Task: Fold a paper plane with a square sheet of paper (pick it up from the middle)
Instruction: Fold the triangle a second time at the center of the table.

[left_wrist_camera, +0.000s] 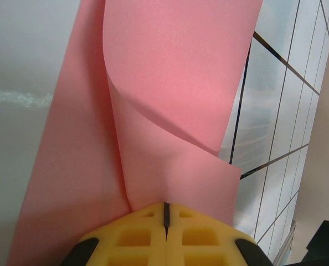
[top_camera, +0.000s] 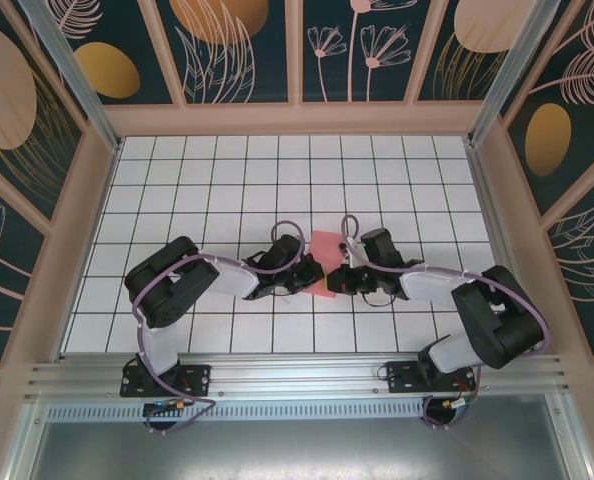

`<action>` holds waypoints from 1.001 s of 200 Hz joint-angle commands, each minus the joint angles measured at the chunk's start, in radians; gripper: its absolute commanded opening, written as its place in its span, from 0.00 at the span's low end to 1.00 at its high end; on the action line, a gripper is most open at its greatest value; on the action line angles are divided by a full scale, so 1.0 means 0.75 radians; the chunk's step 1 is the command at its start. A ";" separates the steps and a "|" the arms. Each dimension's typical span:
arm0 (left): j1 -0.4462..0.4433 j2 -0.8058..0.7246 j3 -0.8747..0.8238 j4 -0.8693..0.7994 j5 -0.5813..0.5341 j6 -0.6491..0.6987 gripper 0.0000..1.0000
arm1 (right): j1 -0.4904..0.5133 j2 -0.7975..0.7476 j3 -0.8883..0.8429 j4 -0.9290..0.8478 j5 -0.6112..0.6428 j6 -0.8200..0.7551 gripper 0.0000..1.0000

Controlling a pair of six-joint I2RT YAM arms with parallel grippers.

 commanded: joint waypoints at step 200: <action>-0.011 0.031 -0.073 -0.089 -0.051 -0.016 0.07 | 0.006 0.102 0.064 -0.218 0.126 -0.106 0.05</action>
